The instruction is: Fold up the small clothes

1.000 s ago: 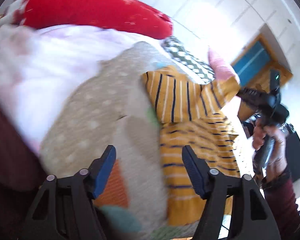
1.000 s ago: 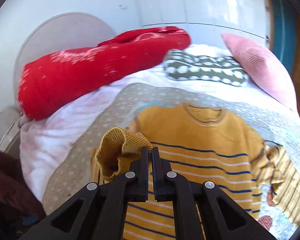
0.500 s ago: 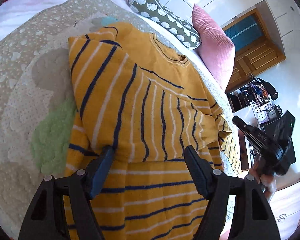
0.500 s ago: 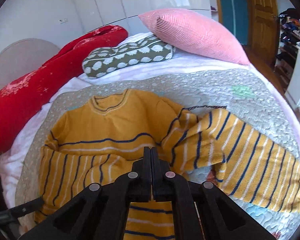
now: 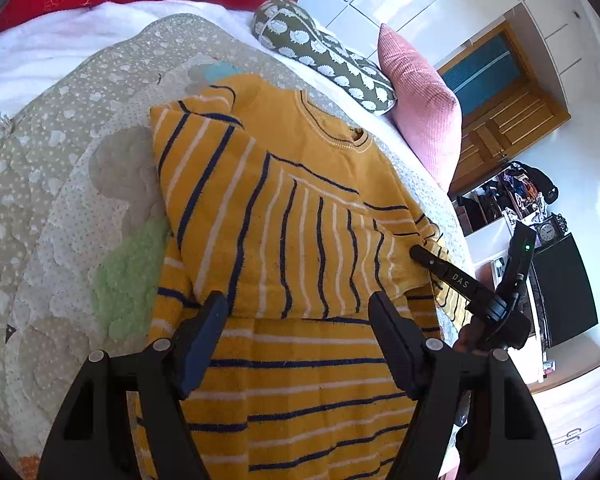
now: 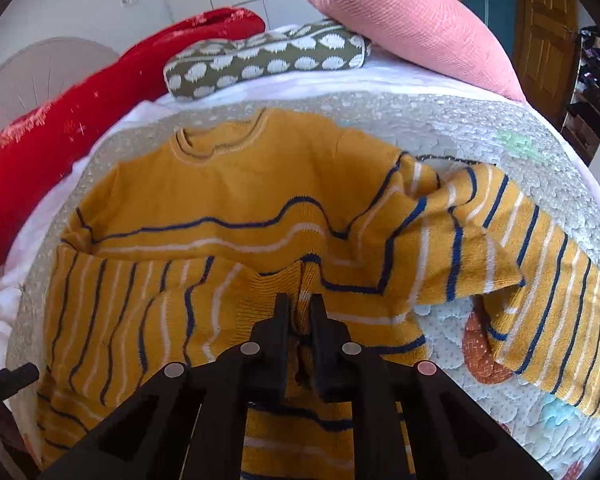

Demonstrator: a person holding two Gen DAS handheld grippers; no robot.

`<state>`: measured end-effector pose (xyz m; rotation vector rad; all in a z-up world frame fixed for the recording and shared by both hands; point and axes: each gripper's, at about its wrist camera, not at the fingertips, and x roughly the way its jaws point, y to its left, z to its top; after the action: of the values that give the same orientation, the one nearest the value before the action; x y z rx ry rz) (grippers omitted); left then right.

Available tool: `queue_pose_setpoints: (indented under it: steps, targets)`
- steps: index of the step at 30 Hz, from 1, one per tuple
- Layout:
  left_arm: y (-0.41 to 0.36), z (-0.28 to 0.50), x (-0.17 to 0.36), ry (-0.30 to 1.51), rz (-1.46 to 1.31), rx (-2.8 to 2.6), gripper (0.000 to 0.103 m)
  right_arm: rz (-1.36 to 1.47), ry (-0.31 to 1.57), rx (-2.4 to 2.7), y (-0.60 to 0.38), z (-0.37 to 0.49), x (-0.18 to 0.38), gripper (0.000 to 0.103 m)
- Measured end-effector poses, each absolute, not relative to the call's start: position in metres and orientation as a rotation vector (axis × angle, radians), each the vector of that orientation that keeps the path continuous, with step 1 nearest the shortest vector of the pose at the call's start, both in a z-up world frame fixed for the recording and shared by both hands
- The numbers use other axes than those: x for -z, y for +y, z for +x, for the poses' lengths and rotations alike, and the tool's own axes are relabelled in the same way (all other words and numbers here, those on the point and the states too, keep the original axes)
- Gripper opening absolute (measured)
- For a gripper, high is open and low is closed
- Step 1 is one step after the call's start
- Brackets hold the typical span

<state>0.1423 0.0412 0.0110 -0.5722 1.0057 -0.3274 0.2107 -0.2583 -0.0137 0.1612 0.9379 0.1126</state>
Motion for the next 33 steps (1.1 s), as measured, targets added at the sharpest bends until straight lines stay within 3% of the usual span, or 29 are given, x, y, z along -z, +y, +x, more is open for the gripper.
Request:
queue_pose_setpoints:
  steps: [5,8,11,15,17,19,20,27,29,33]
  targets:
    - [0.038,0.147,-0.017,0.988,-0.593,0.348,0.072,0.217,0.811,-0.074,-0.284,0.206,-0.035,0.001]
    - [0.027,0.155,-0.007,1.020,-0.617,0.380,0.072,0.183,0.741,0.040,-0.303,0.210,-0.054,0.000]
    - [0.012,0.158,0.002,1.052,-0.614,0.399,0.072,0.238,0.758,0.054,-0.325,0.212,-0.055,0.000]
    - [0.002,0.156,0.014,1.077,-0.641,0.444,0.072,0.505,0.890,-0.292,-0.325,0.194,-0.035,0.001]
    - [0.003,0.154,0.026,1.106,-0.687,0.451,0.072,0.606,0.982,-0.428,-0.308,0.181,-0.013,0.007]
    - [0.006,0.152,0.037,1.130,-0.724,0.441,0.072,0.626,1.066,-0.456,-0.288,0.172,0.010,0.037]
    - [0.008,0.151,0.041,1.134,-0.738,0.436,0.072,0.608,1.096,-0.427,-0.280,0.169,0.021,0.041]
    - [0.018,0.163,0.042,1.091,-0.855,0.463,0.074,0.623,0.982,-0.227,-0.266,0.185,0.038,0.041]
    - [0.019,0.169,0.050,1.105,-0.906,0.460,0.074,0.615,0.990,-0.229,-0.262,0.196,0.038,0.008]
    - [0.019,0.176,0.053,1.107,-0.922,0.476,0.074,0.571,0.921,-0.253,-0.263,0.193,0.006,0.005]
